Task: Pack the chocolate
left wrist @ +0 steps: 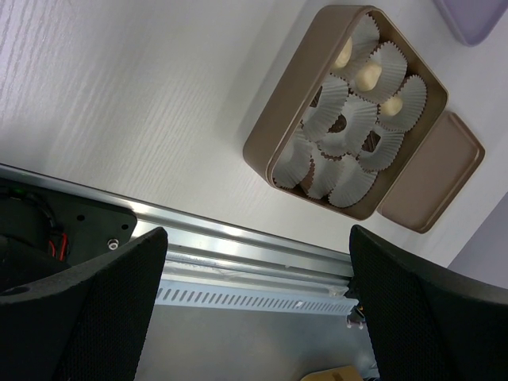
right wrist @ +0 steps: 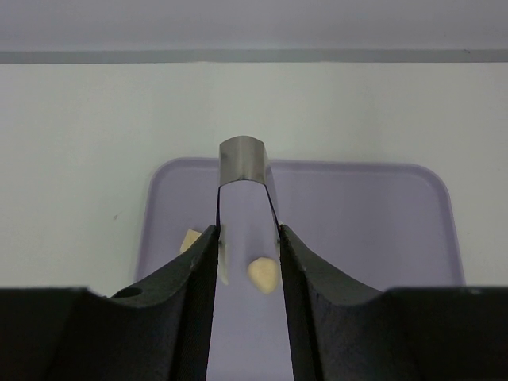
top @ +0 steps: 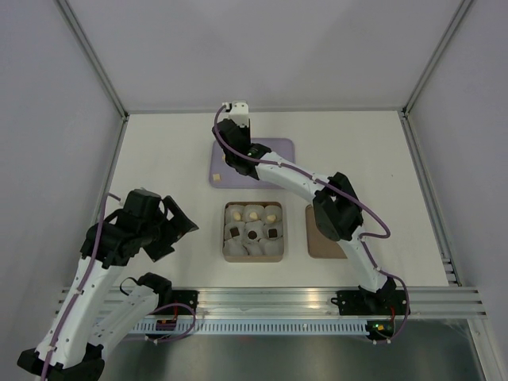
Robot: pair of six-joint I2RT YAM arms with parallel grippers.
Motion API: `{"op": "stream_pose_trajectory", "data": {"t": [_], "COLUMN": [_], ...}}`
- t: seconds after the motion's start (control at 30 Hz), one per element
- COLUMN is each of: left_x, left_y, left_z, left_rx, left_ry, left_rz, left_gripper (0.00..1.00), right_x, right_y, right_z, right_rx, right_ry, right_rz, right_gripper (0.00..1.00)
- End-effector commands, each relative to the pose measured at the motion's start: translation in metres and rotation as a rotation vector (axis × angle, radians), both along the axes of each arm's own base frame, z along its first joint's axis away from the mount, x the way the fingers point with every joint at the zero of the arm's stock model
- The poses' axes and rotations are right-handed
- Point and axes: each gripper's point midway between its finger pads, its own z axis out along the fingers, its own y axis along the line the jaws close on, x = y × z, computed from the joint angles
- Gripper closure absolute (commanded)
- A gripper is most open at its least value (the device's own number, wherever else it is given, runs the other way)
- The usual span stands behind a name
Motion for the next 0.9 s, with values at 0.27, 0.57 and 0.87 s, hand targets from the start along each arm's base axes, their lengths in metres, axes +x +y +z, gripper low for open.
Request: {"op": "stream_pose_trajectory", "data": {"t": [0.27,0.57,0.87], "left_x": [0.005,0.006,0.009], "left_y": [-0.001,-0.002,-0.002], "left_z": [0.003,0.002,0.002], "left_rx": [-0.018,-0.017,-0.016], "left_ry": [-0.028,-0.027,-0.031], "left_rz": [0.025,0.025,0.028], "left_gripper": [0.01,0.0,0.0], "right_x": [0.005,0.011,0.013], "right_y": [0.0,-0.002,-0.001], "right_z": [-0.022,-0.035,-0.045], "right_rx": [0.017,0.013,0.014], "right_ry": [0.023,0.041,0.056], "right_rz": [-0.001,0.007,0.009], "right_gripper": [0.59,0.58,0.58]}}
